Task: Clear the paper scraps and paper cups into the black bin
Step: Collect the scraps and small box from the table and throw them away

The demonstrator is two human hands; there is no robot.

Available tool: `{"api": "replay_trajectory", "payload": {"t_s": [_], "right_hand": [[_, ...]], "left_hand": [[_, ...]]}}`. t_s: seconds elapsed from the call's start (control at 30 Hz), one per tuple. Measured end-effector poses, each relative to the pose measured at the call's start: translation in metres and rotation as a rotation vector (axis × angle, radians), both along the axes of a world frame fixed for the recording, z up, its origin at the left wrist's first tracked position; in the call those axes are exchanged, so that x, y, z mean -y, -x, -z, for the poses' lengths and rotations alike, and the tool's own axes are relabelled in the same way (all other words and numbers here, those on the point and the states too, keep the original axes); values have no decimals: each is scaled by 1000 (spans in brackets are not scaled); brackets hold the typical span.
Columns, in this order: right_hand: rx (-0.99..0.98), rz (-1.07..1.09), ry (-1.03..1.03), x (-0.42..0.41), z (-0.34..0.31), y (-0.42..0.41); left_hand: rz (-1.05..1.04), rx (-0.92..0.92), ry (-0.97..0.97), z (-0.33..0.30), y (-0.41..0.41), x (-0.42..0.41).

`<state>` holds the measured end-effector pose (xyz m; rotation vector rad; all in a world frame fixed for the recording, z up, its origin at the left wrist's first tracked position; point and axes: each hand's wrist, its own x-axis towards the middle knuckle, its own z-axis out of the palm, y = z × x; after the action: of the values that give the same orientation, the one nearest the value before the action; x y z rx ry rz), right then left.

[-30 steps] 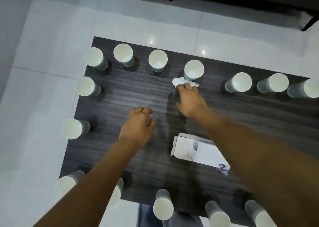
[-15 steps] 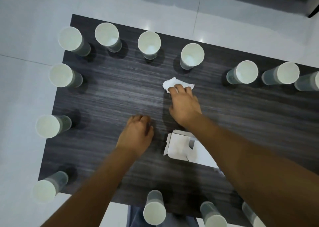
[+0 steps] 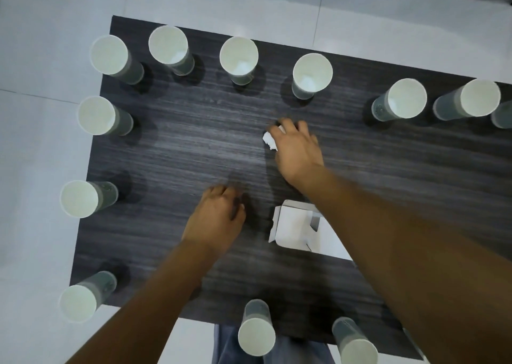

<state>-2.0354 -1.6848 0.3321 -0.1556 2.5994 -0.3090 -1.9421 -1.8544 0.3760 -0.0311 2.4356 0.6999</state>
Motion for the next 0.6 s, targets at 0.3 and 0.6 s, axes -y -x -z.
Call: {"api": "replay_trajectory", "payload": {"t_s": [0.3, 0.6], "right_hand": [[14, 186, 252, 0, -20, -61], [25, 311, 439, 14, -74, -142]], "left_hand": [[18, -9, 1, -10, -14, -3], [110, -31, 2, -47, -40, -12]]}}
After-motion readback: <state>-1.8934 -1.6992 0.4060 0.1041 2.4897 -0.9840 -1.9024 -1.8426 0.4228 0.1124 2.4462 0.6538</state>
